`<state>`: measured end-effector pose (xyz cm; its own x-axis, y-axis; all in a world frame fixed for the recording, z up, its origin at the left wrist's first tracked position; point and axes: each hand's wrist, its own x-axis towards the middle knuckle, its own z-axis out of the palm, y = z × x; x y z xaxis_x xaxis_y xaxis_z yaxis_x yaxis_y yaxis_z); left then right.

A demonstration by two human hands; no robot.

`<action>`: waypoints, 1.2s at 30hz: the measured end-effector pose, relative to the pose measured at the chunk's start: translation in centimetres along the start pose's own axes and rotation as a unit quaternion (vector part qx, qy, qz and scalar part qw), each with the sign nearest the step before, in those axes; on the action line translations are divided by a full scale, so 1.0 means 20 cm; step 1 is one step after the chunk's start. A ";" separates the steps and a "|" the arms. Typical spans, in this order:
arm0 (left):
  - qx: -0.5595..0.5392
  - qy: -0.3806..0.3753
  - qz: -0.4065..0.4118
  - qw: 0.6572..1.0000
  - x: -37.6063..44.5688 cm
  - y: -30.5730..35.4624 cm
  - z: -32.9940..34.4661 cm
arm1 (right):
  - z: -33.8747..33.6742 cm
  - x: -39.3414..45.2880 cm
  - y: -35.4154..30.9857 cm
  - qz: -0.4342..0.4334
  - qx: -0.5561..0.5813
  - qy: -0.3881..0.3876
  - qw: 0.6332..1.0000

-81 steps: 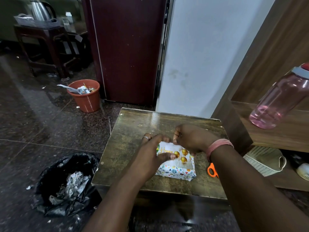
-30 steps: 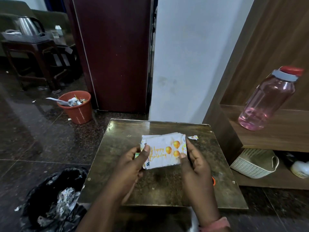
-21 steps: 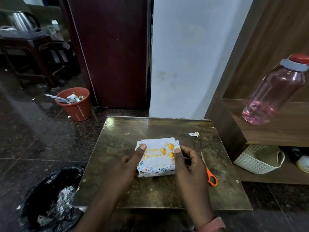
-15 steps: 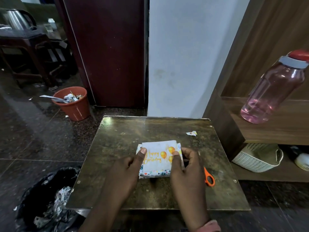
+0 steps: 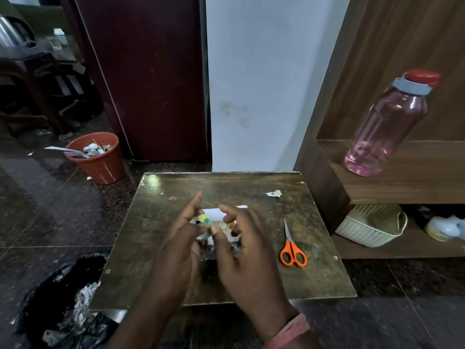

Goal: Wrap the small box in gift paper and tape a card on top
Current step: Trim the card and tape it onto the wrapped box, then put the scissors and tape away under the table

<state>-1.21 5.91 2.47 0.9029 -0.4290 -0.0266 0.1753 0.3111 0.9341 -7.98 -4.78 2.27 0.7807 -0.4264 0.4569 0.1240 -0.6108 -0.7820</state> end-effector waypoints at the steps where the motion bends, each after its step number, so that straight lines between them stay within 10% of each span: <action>1: -0.013 -0.022 0.002 1.000 -0.01 0.00 0.02 | 0.01 -0.01 -0.01 -0.004 0.021 -0.012 1.000; 9: 0.075 -0.074 0.006 0.994 -0.06 0.01 0.01 | -0.02 0.00 -0.01 -0.010 0.090 -0.040 0.995; 18: 0.234 0.004 0.128 0.964 -0.05 0.02 0.00 | -0.35 0.16 0.36 0.228 0.090 0.232 0.941; 27: 0.490 0.028 0.175 0.854 -0.02 -0.09 -0.05 | -0.41 0.12 0.52 0.347 0.036 0.194 0.917; 36: 0.547 0.035 0.178 0.817 -0.01 -0.13 -0.12 | -0.42 0.09 0.52 0.342 -0.017 0.160 0.926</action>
<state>-1.00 7.17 -0.84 0.8471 -0.4148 0.3321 -0.5247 -0.5546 0.6458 -10.42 -17.43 -1.51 0.4472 -0.8938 -0.0332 -0.3554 -0.1435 -0.9236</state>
